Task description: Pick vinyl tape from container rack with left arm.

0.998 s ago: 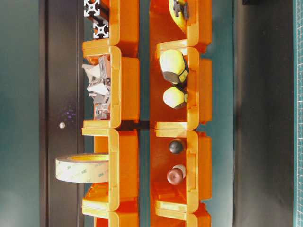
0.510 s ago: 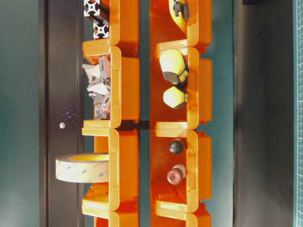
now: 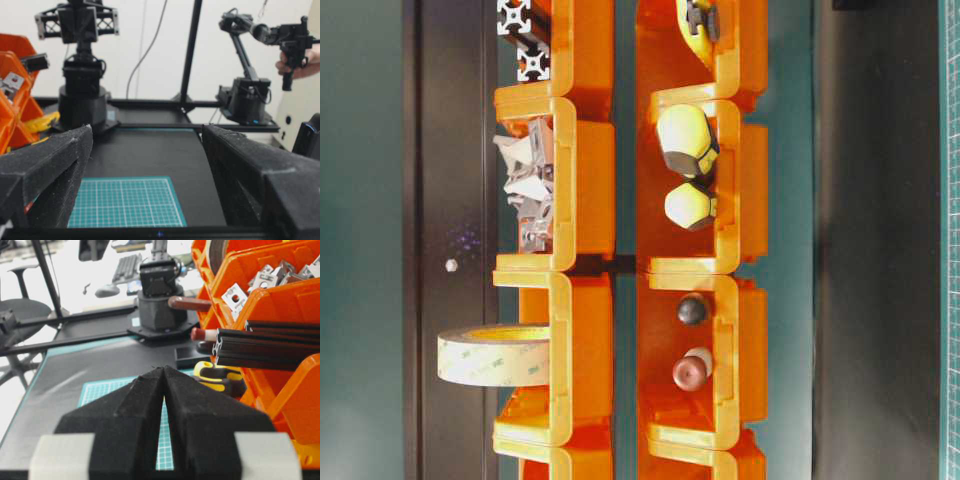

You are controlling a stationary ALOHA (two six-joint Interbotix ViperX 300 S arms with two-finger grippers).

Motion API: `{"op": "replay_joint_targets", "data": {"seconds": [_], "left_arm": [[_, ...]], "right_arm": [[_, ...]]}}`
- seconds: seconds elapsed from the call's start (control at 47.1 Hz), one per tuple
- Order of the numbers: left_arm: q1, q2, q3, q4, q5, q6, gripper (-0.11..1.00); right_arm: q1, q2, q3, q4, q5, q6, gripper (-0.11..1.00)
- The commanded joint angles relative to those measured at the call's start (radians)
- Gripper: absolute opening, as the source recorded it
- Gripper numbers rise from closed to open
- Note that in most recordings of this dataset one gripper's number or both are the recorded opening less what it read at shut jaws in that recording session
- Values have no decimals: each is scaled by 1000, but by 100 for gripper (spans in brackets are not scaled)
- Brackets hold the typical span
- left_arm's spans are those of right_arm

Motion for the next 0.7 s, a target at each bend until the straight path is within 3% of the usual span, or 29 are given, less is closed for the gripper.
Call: {"op": "replay_joint_targets", "data": {"seconds": [0.0, 0.68], "left_arm": [[-2, 15, -12, 2, -6, 0, 85], [-2, 15, -9, 2, -5, 0, 85]], "right_arm": [[2, 6, -11, -2, -12, -2, 0], [11, 14, -6, -2, -8, 0, 0]]}}
